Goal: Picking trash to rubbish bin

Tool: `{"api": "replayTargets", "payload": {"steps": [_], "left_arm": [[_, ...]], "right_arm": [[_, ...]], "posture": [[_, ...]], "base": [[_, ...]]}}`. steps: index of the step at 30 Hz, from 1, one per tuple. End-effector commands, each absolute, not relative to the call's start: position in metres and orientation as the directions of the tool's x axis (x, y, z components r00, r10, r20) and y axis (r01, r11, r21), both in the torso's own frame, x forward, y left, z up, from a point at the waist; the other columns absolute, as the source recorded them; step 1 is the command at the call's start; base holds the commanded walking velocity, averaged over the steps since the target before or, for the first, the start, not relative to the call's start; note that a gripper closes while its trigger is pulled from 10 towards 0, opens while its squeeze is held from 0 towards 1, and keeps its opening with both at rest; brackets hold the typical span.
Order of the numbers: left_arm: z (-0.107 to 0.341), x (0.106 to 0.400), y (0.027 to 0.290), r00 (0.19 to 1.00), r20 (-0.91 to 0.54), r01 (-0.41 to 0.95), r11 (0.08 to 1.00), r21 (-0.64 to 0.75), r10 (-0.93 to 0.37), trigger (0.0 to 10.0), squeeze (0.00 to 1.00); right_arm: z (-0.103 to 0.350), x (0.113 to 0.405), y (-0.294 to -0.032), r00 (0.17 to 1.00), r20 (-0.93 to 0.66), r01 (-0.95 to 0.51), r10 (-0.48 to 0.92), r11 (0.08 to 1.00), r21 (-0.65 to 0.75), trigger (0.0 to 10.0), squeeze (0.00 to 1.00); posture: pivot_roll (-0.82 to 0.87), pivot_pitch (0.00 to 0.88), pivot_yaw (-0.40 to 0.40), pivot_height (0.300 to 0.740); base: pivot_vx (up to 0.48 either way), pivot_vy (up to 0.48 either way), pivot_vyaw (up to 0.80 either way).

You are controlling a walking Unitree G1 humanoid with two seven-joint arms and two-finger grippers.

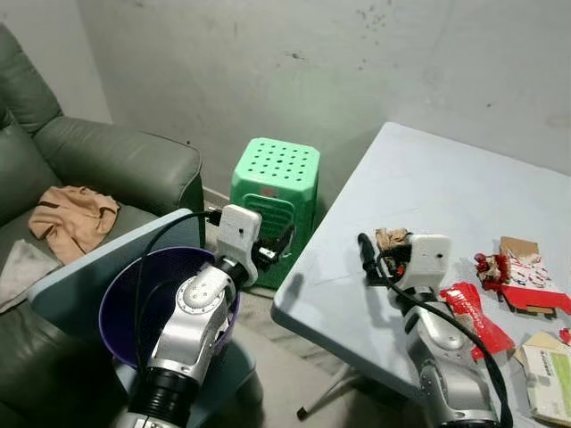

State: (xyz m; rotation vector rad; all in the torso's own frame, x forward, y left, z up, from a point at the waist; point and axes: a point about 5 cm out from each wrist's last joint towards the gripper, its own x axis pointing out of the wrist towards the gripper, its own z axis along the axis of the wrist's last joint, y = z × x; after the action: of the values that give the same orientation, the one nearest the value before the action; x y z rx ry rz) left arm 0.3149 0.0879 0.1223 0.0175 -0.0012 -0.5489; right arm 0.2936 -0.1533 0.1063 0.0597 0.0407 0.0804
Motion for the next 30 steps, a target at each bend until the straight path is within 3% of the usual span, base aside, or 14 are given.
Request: {"api": "replayTargets", "payload": {"steps": [1,7,17,30], "left_arm": [[0.13,0.313,0.079,0.829,0.024,0.557,0.83,0.039,-0.558,10.0,0.0],[0.133,0.308,0.072,0.798,0.04,0.602,0.799,0.015,-0.602,10.0,0.0],[0.137,0.294,0.058,0.726,0.047,0.687,0.727,-0.001,-0.686,10.0,0.0],[0.141,0.278,0.057,0.706,0.032,0.708,0.706,-0.014,-0.707,10.0,0.0]], "right_arm": [[0.114,0.297,-0.16,0.999,-0.024,-0.039,0.04,0.999,0.036,10.0,0.0],[0.118,0.309,-0.165,0.999,-0.051,0.005,-0.005,1.0,0.002,10.0,0.0],[0.127,0.335,-0.168,0.996,-0.066,-0.056,0.058,0.998,0.028,10.0,0.0],[0.114,0.359,-0.173,0.983,-0.181,-0.028,0.031,0.999,0.017,10.0,0.0]], "posture": [[-0.02,0.0,-0.062,0.74],[-0.03,0.0,-0.063,0.74],[-0.03,0.0,-0.073,0.74],[0.0,0.019,-0.08,0.74]], "base": [[0.0,0.0,0.0],[0.0,0.0,0.0],[0.0,0.0,0.0],[0.0,0.0,0.0]]}}
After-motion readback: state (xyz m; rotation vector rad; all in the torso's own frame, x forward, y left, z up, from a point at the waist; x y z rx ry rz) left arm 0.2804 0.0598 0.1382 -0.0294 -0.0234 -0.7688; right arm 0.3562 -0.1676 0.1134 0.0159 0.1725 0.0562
